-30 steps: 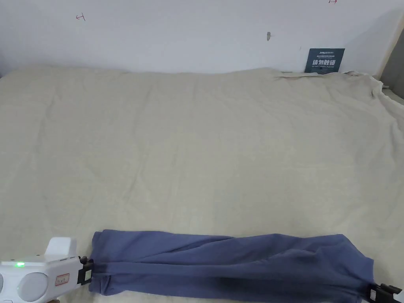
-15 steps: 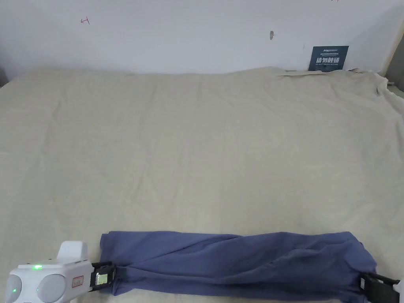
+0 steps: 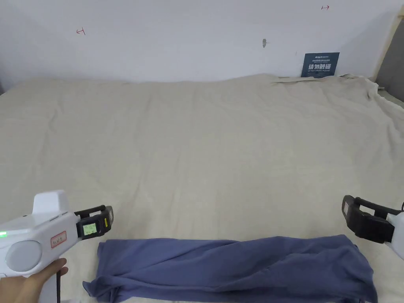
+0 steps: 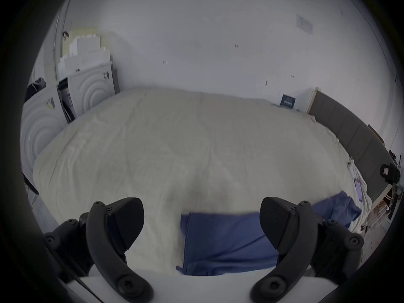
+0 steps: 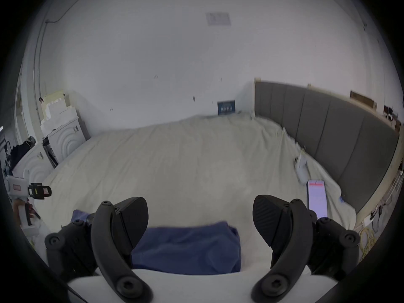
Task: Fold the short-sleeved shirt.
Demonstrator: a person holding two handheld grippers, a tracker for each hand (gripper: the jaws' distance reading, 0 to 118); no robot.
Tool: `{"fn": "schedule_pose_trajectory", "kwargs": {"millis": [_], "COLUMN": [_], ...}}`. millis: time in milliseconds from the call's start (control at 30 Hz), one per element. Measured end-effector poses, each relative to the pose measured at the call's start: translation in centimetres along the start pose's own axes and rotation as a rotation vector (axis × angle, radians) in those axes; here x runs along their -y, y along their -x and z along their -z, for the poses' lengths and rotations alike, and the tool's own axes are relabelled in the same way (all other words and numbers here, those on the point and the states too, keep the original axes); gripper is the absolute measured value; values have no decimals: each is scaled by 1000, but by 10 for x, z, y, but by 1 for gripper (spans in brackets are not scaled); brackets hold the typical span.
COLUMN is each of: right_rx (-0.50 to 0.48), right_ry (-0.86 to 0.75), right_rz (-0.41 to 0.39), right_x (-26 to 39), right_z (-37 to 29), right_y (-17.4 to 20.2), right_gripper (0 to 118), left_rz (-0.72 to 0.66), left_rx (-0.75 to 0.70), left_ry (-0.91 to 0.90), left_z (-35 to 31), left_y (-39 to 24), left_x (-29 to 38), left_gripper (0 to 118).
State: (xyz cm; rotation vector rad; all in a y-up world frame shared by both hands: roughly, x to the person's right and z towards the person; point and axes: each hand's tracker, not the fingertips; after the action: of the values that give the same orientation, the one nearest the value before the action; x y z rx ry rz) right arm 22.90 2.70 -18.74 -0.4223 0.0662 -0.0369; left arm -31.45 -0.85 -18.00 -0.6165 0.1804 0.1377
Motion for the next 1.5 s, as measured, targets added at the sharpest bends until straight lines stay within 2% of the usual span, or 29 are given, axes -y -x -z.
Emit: {"fn": "schedule_pose_trajectory", "kwargs": {"millis": [100,167,267,300,333,367,400,600,933,967,1033,1067,1100,1167,1233,1500], "right_rx": [35,53,73,71,71,77,100,77,55,53,53,52,51,53,56,61], "right_ry": [-55,-87,-114,-118,-123,-132,-143,-138,-121,-119,-116,-113,-112,-109,-105,-76], "right_rz": [-34,-49,-64,-65,-65,-70,-94,-102,-92,-91,-92,-92,-94,-98,-99,-102], "right_x": [-4,-4,-2,-2,0,1,3,4,-1,-1,-2,-2,-2,-3,-3,1], "right_z": [-1,-2,-2,-2,-2,1,1,2,2,2,2,2,3,3,5,10], "right_y": [11,18,26,28,30,30,32,33,32,32,33,33,34,35,36,36], "right_gripper": [98,86,44,26,10,0,0,0,0,0,0,0,0,0,0,0], "left_rz": [7,21,39,44,51,51,56,72,-81,-89,-109,-122,-131,-127,-116,-152], "left_rx": [-5,-11,-18,-21,-22,-19,-11,34,206,220,238,245,245,246,244,226], "left_ry": [-78,-125,-207,-221,-239,-246,-240,-153,172,198,278,302,332,362,384,477], "left_z": [-7,-9,-12,-7,-7,-7,-7,6,45,48,59,65,69,78,85,117], "left_y": [-14,-22,-32,-28,-30,-32,-34,-33,15,20,33,39,43,50,53,63], "left_x": [-6,-6,0,0,2,4,5,9,26,29,37,39,44,50,56,77], "left_gripper": [105,92,51,26,8,0,0,0,0,6,27,41,63,80,84,81]}}
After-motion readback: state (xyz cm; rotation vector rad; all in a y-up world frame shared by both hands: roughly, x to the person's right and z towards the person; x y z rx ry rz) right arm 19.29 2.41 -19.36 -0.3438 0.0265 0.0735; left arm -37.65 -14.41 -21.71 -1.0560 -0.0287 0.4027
